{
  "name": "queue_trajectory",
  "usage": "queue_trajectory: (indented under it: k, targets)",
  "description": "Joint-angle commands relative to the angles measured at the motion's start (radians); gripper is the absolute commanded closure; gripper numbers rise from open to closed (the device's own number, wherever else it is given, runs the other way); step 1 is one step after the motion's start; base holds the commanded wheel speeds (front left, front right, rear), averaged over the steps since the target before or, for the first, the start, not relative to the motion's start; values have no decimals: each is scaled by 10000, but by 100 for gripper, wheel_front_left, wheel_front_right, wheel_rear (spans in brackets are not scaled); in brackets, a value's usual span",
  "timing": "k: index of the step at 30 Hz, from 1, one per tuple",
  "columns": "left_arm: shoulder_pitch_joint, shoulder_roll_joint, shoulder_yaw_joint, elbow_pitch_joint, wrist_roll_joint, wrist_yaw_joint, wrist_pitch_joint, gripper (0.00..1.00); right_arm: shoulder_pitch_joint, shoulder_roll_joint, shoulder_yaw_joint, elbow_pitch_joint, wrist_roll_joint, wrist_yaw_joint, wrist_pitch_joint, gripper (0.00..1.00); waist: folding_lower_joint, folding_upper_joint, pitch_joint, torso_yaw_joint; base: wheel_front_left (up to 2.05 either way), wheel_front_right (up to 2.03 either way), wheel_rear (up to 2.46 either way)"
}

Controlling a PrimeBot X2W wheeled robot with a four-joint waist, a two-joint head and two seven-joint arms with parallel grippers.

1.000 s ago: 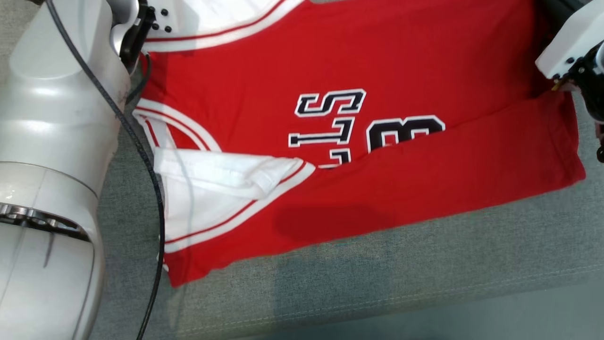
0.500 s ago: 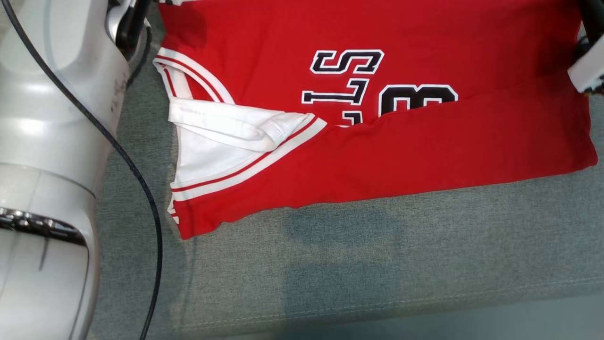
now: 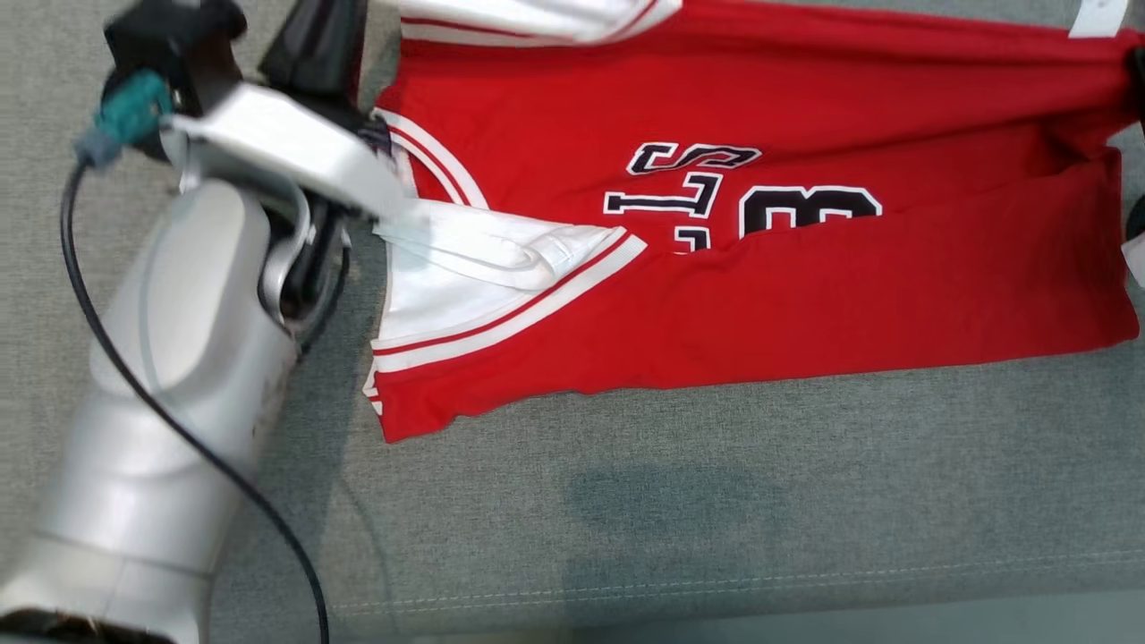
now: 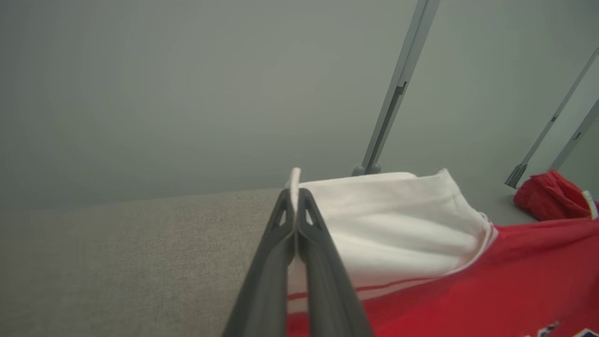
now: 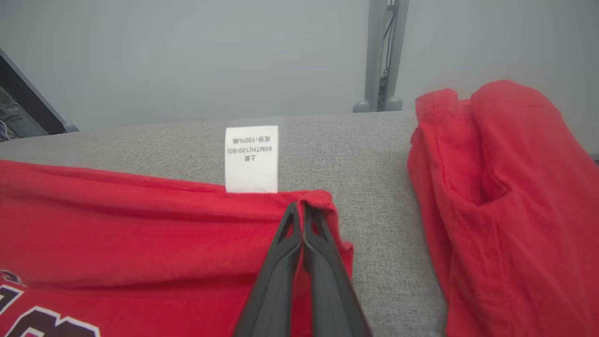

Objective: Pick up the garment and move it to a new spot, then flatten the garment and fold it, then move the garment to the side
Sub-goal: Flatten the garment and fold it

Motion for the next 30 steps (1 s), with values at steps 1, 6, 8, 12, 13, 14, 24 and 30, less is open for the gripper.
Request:
queue_trajectory:
  k: [1, 6, 8, 12, 13, 14, 24, 30]
  targets:
    - [532, 517, 348, -922, 73, 231, -47, 100, 618, -486, -43, -291, 234, -2, -182, 100, 0, 0, -142, 79, 0, 0, 0]
    - [2405, 812, 442, -2985, -57, 756, 62, 100, 1197, -823, 5, -567, 419, -2, -246, 100, 0, 0, -340, 144, 0, 0, 0]
    - [3008, 929, 457, -3747, -83, 1007, 211, 100, 1358, -927, -17, -634, 437, -2, -258, 100, 0, 0, -392, 176, 0, 0, 0]
    - [4018, 1107, 488, -5118, -219, 1452, 644, 100, 1704, -1105, -72, -768, 230, -2, -272, 100, 0, 0, -467, 217, 0, 0, 0]
    - [4250, 1150, 460, -5420, -233, 1559, 793, 100, 1801, -1114, -136, -820, 195, -2, -273, 100, 0, 0, -477, 226, 0, 0, 0]
    - [4486, 1162, 437, -5725, -282, 1652, 919, 100, 1921, -1106, -206, -873, 184, -2, -274, 100, 0, 0, -486, 235, 0, 0, 0]
    - [6394, 1248, 30, -7066, -763, 2171, 1914, 100, 3040, -1031, -509, -1012, 23, -2, -278, 100, 0, 0, -558, 317, 0, 0, 0]
    - [6805, 1121, 56, -6591, -1024, 2160, 1724, 100, 3301, -663, -494, -672, 4, -2, -278, 100, 0, 0, -670, 311, 0, 0, 0]
